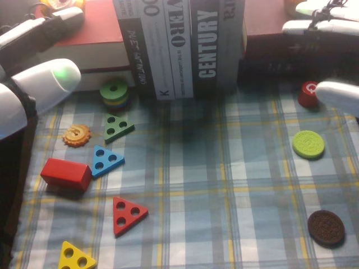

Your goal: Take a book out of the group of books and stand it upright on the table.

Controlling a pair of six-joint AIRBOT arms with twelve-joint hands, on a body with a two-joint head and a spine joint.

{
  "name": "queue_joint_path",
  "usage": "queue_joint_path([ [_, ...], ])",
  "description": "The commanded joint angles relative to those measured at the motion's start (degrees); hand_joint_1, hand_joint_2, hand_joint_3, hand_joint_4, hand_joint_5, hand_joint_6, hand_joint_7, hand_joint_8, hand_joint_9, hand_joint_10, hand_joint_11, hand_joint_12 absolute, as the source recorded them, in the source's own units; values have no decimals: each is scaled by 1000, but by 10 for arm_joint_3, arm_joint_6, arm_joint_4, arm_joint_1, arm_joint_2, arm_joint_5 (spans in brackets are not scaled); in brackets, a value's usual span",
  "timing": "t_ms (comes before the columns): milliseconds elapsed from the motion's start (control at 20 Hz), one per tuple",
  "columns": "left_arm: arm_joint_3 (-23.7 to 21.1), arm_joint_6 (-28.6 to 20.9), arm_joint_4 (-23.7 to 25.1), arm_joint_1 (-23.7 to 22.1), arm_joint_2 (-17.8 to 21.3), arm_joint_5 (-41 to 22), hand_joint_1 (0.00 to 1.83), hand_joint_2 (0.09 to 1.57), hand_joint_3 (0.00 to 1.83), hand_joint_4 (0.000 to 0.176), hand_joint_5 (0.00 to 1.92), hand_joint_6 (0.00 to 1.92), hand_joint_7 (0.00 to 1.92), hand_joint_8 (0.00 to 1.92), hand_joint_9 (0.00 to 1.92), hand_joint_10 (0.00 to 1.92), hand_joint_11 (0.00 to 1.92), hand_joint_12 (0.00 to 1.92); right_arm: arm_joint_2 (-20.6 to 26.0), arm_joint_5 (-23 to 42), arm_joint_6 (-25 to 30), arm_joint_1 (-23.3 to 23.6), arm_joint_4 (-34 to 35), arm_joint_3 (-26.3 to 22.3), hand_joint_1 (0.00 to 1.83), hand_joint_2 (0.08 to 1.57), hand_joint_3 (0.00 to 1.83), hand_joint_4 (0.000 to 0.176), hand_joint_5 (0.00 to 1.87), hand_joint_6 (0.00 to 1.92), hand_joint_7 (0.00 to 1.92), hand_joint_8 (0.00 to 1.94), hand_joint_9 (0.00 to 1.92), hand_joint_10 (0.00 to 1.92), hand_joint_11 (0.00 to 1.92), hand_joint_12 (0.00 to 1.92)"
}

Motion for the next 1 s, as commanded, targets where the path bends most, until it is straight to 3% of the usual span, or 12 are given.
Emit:
queue_joint_path([
  [0,0,-4,6,-4,5,-72,0,1222,2,176,264,0,206,0,182,2,4,368,2,95,2,11,14,-1,71,1318,7,75,435,6,304,5,211,12,0,557],
  [100,1,-4,6,-4,4,-70,0,1235,6,176,282,7,207,1,180,0,0,371,0,106,-18,30,15,-1,97,1360,8,71,441,3,290,2,193,4,0,421],
  [150,1,-4,6,-4,3,-68,0,1237,6,176,274,3,202,0,174,0,0,368,-2,102,-53,53,15,-4,100,1371,6,55,433,0,306,4,195,3,0,373],
  [300,4,-4,6,-4,1,-59,0,1251,3,176,256,0,183,0,147,0,0,316,-13,68,-100,114,5,2,62,1344,0,78,385,0,220,1,92,2,0,132],
  [400,4,-4,6,-4,1,-59,0,1257,4,176,254,2,182,4,142,3,17,312,-21,39,-100,143,-7,15,2,1234,0,165,279,0,38,0,9,0,1,43],
  [450,4,-4,6,-4,0,-59,0,1254,2,176,259,4,185,5,145,4,20,312,-29,9,-100,166,-19,25,0,1193,0,174,236,1,7,0,1,0,0,8],
  [550,6,-4,6,-4,-2,-56,0,1257,3,176,261,4,185,4,141,2,13,307,-44,-40,-104,206,-40,43,0,1144,0,176,204,0,0,0,0,0,29,15],
  [650,6,-4,6,-3,-2,-51,0,1269,7,176,268,5,206,10,151,5,5,304,-58,-104,-144,253,-56,53,0,1117,0,176,149,0,0,0,0,0,0,0],
  [950,6,-4,6,-1,-3,-45,0,1263,0,176,275,3,258,16,200,16,32,327,-73,-181,-180,298,-84,63,0,1105,0,176,156,6,0,0,0,0,0,0],
])
